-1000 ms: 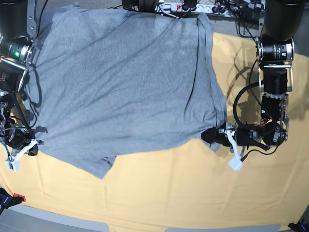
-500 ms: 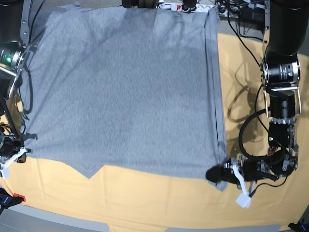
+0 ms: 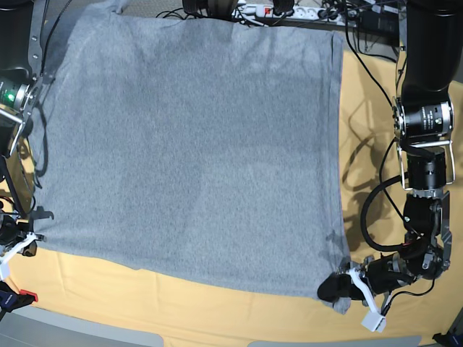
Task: Layout the t-shirt on the table in an organized manner, then fold the t-shirt properly
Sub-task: 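Release the hem corners and lift both grippers off the shirt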
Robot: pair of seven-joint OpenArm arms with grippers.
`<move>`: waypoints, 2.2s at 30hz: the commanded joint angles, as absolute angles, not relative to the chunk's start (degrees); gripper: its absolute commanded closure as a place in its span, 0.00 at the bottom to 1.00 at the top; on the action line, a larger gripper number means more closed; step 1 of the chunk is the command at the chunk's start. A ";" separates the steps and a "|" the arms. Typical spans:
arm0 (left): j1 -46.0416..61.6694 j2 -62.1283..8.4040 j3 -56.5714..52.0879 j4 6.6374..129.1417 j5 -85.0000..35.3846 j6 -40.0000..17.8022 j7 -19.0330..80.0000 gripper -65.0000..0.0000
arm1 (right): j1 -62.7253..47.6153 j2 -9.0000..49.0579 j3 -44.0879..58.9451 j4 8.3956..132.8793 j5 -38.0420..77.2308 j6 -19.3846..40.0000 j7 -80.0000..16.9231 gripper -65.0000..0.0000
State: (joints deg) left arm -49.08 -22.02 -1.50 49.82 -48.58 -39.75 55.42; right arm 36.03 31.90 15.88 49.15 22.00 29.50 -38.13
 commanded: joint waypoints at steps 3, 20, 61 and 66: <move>-51.59 -22.59 -1.87 50.72 -46.83 -40.00 52.18 1.00 | 38.09 33.45 16.16 50.15 21.71 29.08 -35.99 1.00; -52.16 -24.08 -1.96 50.65 -43.13 -35.92 55.70 0.24 | 37.93 37.04 16.16 50.15 25.17 26.09 -41.58 0.33; -39.35 -34.46 -2.07 50.89 -85.00 -40.00 80.00 0.24 | -10.76 40.58 49.65 80.75 79.92 40.00 -80.00 0.39; -39.38 -34.85 -2.04 50.89 -85.00 -40.00 80.00 0.24 | -17.30 37.43 54.22 80.75 85.00 40.00 -80.00 0.39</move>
State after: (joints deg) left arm -37.47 -34.02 -1.61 50.09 -83.57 -39.72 80.84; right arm -17.41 35.88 53.67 79.88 83.77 39.72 -80.60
